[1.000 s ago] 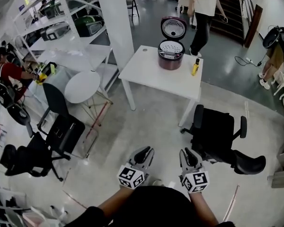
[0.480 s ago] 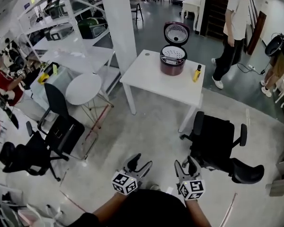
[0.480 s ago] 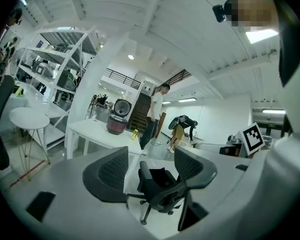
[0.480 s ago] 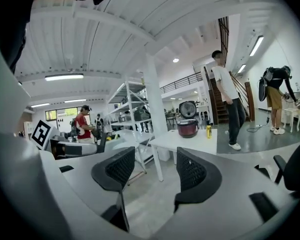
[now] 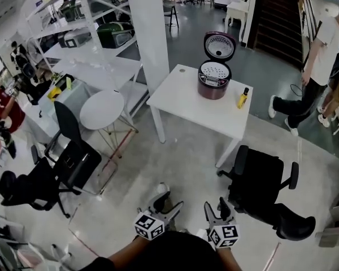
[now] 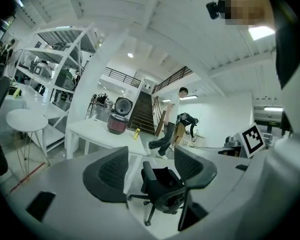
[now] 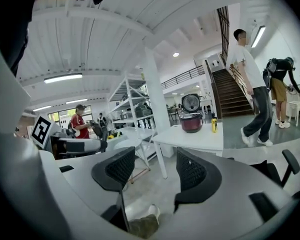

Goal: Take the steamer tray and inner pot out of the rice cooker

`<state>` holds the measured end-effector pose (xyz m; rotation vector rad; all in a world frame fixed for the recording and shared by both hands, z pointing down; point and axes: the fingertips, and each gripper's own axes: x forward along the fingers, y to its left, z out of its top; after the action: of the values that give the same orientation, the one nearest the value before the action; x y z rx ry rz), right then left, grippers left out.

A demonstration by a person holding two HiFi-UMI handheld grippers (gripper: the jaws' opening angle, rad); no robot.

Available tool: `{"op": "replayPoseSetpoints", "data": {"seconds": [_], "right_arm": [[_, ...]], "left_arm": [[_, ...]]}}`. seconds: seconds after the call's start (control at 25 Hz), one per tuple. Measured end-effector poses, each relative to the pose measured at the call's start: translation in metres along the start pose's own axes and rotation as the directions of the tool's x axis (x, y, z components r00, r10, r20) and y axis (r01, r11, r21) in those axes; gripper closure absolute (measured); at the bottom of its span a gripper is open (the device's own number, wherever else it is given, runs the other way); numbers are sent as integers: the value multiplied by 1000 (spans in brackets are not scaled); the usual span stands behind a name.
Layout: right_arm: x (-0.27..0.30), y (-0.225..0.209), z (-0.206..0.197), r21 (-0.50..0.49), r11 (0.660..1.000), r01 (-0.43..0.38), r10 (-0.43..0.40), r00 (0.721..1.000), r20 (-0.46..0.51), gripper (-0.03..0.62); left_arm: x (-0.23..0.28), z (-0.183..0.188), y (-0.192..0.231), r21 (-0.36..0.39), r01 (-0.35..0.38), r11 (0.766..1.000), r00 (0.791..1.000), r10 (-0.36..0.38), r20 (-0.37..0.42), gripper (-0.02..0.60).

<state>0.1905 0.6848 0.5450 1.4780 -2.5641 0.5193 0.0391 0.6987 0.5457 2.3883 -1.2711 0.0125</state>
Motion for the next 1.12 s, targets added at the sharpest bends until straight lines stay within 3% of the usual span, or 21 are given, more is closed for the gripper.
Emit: {"op": "replayPoseSetpoints", "data": {"seconds": [0.2,0.32,0.52,0.8,0.92,1.12], "right_arm": [[48,-18,12,17,999,41,-40,999,-14,365],[83,-29,18,12,998,58,-58,997,-43,365],[166,-41,52,3,998,68,-67,996,-63,365],[276,-52,127,28,993,116,-116,993,-1,365],[311,-54,132,-3,991,137,-137,990,-28,365],[355,-60,138,13,983,181,-180,981,-69,365]], "left_arm": [[47,15,33,-50,56,997,998,-57,-9,318],[80,30,55,-39,99,994,995,-100,-25,318],[134,76,113,-32,132,991,991,-133,-27,318],[199,158,182,-24,205,978,979,-206,-2,318],[221,180,214,-23,224,974,975,-223,7,318],[248,202,261,-90,248,964,969,-249,7,318]]}}
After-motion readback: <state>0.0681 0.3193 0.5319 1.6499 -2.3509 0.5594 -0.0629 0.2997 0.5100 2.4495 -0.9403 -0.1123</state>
